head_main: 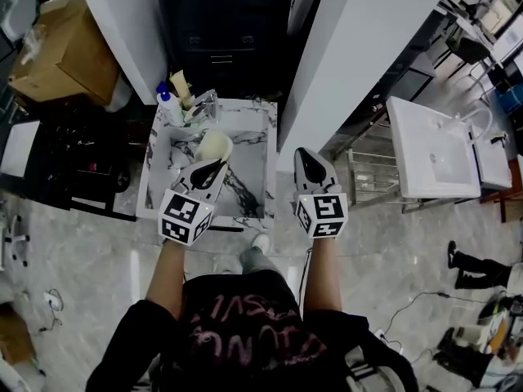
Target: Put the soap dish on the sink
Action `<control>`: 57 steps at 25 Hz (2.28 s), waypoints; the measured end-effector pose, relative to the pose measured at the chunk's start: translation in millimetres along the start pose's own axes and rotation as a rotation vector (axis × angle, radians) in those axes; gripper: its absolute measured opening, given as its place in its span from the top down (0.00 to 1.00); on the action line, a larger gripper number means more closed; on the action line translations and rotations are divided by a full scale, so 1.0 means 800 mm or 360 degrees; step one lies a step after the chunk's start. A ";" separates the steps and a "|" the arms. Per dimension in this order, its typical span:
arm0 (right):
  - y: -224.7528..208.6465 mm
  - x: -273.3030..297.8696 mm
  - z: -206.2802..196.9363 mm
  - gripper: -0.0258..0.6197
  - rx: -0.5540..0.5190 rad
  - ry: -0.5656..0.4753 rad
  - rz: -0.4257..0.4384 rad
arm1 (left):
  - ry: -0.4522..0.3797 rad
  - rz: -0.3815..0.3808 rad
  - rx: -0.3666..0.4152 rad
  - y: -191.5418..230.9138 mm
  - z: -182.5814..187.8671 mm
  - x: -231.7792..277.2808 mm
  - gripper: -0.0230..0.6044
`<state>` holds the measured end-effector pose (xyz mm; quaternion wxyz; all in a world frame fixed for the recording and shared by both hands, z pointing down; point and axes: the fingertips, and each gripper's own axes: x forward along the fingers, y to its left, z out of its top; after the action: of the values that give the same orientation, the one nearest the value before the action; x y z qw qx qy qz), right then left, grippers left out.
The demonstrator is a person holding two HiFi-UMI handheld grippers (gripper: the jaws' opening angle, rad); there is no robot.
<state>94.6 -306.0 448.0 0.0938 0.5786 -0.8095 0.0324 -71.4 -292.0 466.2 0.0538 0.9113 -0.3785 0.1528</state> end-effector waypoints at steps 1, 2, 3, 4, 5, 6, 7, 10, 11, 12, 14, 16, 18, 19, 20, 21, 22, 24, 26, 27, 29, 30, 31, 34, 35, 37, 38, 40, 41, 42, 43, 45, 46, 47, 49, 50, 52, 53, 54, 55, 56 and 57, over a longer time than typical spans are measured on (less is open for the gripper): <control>-0.006 0.008 -0.002 0.94 -0.0002 0.0009 0.0014 | 0.0016 0.0010 0.0003 0.002 0.000 0.010 0.92; -0.011 0.015 -0.004 0.94 -0.0001 0.0017 0.0028 | 0.0035 0.0020 0.0006 0.005 -0.001 0.019 0.92; -0.018 0.021 -0.005 0.94 0.0004 0.0021 0.0040 | 0.0052 0.0030 0.0008 0.006 -0.001 0.028 0.92; -0.026 0.027 -0.006 0.94 0.0012 0.0022 0.0047 | 0.0067 0.0036 0.0009 0.008 -0.001 0.037 0.92; -0.036 0.032 -0.006 0.94 0.0020 0.0022 0.0050 | 0.0080 0.0041 0.0009 0.008 0.000 0.046 0.92; -0.045 0.037 -0.006 0.94 0.0028 0.0022 0.0054 | 0.0091 0.0046 0.0009 0.009 0.000 0.055 0.92; -0.054 0.043 -0.006 0.94 0.0035 0.0024 0.0060 | 0.0105 0.0052 0.0011 0.010 0.001 0.064 0.92; -0.073 0.059 -0.010 0.94 0.0048 0.0042 0.0090 | 0.0161 0.0080 0.0044 0.015 0.001 0.086 0.92; -0.079 0.064 -0.011 0.94 0.0052 0.0046 0.0098 | 0.0176 0.0084 0.0060 0.017 0.002 0.094 0.92; -0.085 0.069 -0.012 0.94 0.0056 0.0048 0.0103 | 0.0189 0.0083 0.0074 0.018 0.003 0.102 0.92; -0.096 0.077 -0.013 0.94 0.0061 0.0051 0.0113 | 0.0214 0.0082 0.0090 0.021 0.004 0.116 0.92; -0.105 0.085 -0.013 0.94 0.0088 0.0045 0.0123 | 0.0248 0.0083 0.0115 0.024 0.003 0.127 0.92; -0.114 0.091 -0.010 0.94 0.0138 0.0024 0.0128 | 0.0293 0.0075 0.0170 0.026 0.003 0.136 0.92; -0.118 0.093 -0.009 0.94 0.0152 0.0014 0.0128 | 0.0312 0.0067 0.0197 0.026 0.002 0.141 0.92; -0.121 0.096 -0.008 0.94 0.0157 0.0009 0.0125 | 0.0324 0.0061 0.0216 0.027 0.002 0.145 0.92; -0.124 0.098 -0.008 0.94 0.0158 0.0009 0.0120 | 0.0330 0.0057 0.0228 0.028 0.003 0.148 0.92; -0.126 0.100 -0.008 0.94 0.0157 0.0010 0.0113 | 0.0334 0.0056 0.0237 0.030 0.002 0.152 0.92; -0.129 0.104 -0.009 0.94 0.0154 0.0017 0.0099 | 0.0345 0.0051 0.0253 0.036 0.000 0.159 0.92; -0.129 0.107 -0.011 0.94 0.0145 0.0027 0.0088 | 0.0357 0.0040 0.0259 0.041 -0.005 0.166 0.92; -0.128 0.108 -0.013 0.94 0.0141 0.0033 0.0082 | 0.0363 0.0033 0.0259 0.044 -0.008 0.169 0.92; -0.128 0.111 -0.016 0.94 0.0127 0.0048 0.0065 | 0.0374 0.0013 0.0263 0.048 -0.013 0.174 0.92; -0.128 0.112 -0.017 0.94 0.0122 0.0055 0.0058 | 0.0379 0.0001 0.0268 0.051 -0.015 0.178 0.92; -0.128 0.113 -0.017 0.94 0.0124 0.0058 0.0051 | 0.0384 -0.0010 0.0273 0.053 -0.018 0.181 0.92; -0.133 0.114 -0.015 0.94 0.0214 0.0028 0.0035 | 0.0397 -0.0038 0.0291 0.060 -0.024 0.192 0.92; -0.136 0.115 -0.014 0.94 0.0240 0.0018 0.0028 | 0.0405 -0.0045 0.0304 0.063 -0.028 0.195 0.92; -0.141 0.116 -0.013 0.94 0.0220 0.0023 0.0004 | 0.0416 -0.0065 0.0326 0.067 -0.033 0.203 0.92; -0.143 0.117 -0.013 0.94 0.0197 0.0032 -0.0006 | 0.0426 -0.0077 0.0332 0.070 -0.036 0.207 0.92; -0.145 0.118 -0.014 0.94 0.0176 0.0044 -0.0026 | 0.0460 -0.0100 0.0341 0.075 -0.047 0.217 0.92; -0.145 0.119 -0.016 0.94 0.0175 0.0051 -0.0037 | 0.0477 -0.0113 0.0343 0.078 -0.054 0.223 0.92; -0.146 0.119 -0.019 0.94 0.0177 0.0059 -0.0047 | 0.0493 -0.0126 0.0342 0.081 -0.061 0.230 0.92; -0.147 0.120 -0.022 0.94 0.0178 0.0069 -0.0055 | 0.0511 -0.0140 0.0339 0.084 -0.069 0.238 0.92; -0.148 0.122 -0.028 0.94 0.0174 0.0095 -0.0065 | 0.0558 -0.0175 0.0329 0.088 -0.086 0.252 0.92; -0.148 0.122 -0.032 0.94 0.0167 0.0109 -0.0069 | 0.0583 -0.0192 0.0330 0.090 -0.094 0.258 0.92; -0.149 0.123 -0.035 0.94 0.0160 0.0122 -0.0074 | 0.0605 -0.0208 0.0336 0.091 -0.100 0.264 0.92; -0.152 0.125 -0.041 0.94 0.0152 0.0144 -0.0082 | 0.0646 -0.0240 0.0351 0.093 -0.112 0.275 0.92; -0.153 0.127 -0.044 0.94 0.0151 0.0152 -0.0085 | 0.0667 -0.0256 0.0360 0.094 -0.119 0.280 0.92; -0.154 0.130 -0.050 0.94 0.0156 0.0165 -0.0087 | 0.0705 -0.0285 0.0380 0.094 -0.130 0.290 0.92; -0.154 0.131 -0.053 0.94 0.0157 0.0172 -0.0086 | 0.0720 -0.0301 0.0397 0.094 -0.135 0.294 0.92; -0.154 0.132 -0.056 0.94 0.0157 0.0180 -0.0085 | 0.0734 -0.0317 0.0415 0.093 -0.139 0.298 0.92; -0.155 0.133 -0.059 0.94 0.0157 0.0189 -0.0085 | 0.0749 -0.0335 0.0433 0.092 -0.144 0.302 0.92; -0.156 0.134 -0.063 0.94 0.0159 0.0198 -0.0085 | 0.0765 -0.0352 0.0450 0.092 -0.148 0.306 0.92; -0.157 0.135 -0.067 0.94 0.0164 0.0207 -0.0086 | 0.0786 -0.0365 0.0467 0.093 -0.153 0.310 0.92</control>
<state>185.1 -439.4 513.9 0.1171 0.6009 -0.7831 0.1091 12.4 -486.0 659.8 0.0289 0.8814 -0.2225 0.4156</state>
